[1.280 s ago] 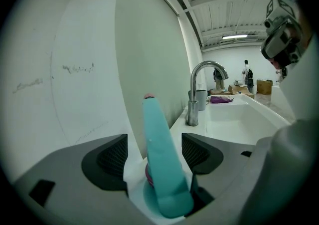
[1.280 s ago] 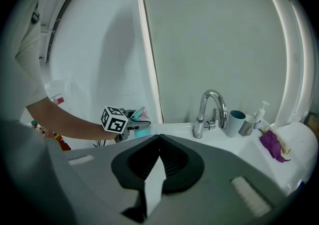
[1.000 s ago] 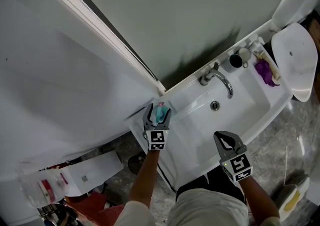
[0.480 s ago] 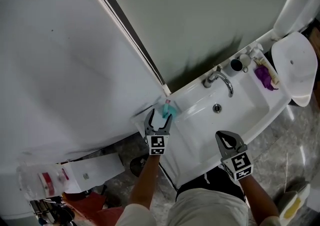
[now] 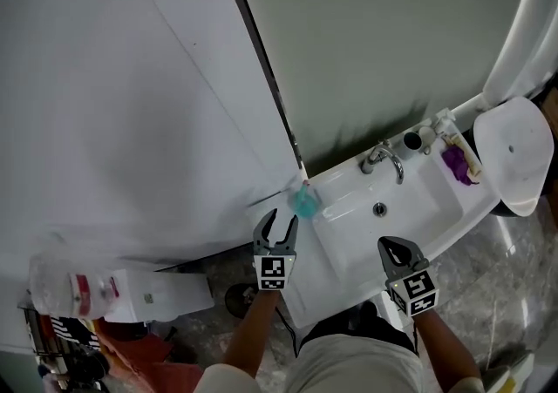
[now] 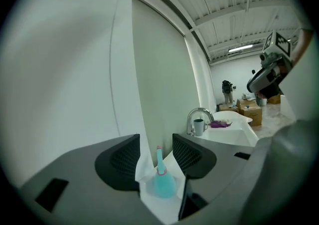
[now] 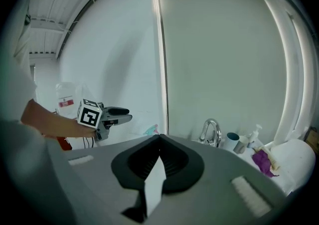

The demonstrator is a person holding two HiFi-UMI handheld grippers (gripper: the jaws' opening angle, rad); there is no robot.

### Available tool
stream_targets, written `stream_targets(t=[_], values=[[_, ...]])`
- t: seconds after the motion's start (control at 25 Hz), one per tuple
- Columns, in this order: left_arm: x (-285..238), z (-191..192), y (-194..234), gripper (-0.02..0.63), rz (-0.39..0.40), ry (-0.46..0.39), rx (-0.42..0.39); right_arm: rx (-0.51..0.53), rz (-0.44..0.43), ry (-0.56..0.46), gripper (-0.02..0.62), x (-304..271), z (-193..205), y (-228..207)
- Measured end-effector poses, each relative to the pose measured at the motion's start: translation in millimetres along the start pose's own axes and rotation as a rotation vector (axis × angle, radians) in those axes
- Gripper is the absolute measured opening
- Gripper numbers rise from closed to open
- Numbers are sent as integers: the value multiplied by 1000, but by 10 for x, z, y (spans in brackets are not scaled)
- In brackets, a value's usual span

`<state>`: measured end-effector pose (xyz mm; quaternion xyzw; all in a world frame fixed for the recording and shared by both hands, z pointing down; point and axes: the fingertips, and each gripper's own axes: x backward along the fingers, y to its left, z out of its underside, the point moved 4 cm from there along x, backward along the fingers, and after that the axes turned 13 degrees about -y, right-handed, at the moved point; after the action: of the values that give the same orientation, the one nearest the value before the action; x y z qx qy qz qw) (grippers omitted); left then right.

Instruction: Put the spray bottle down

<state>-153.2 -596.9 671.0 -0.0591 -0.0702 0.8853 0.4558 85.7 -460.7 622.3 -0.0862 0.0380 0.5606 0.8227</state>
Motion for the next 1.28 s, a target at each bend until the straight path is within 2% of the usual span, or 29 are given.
stream_targets(t=[0.2,0.56,0.76,1.0,1.28], values=[[439,-394,-163,133,-76,-34,11,25,-52,-12,11,279,-103,24],[1200,-954,-608,32,-244,-12,-11,45,-178,-63,11,851,-293,-9],[1586,-1176,-988,14,-281,17,-2,45,-233,-86,11,1190,-338,-18],[2026,-1362,-1476,6,-298,15,94,39,-284,-102,11,1534,-302,4],[2576,-1446,-1906,6,-345,17,102,27,-331,-104,11,1790,-164,124]])
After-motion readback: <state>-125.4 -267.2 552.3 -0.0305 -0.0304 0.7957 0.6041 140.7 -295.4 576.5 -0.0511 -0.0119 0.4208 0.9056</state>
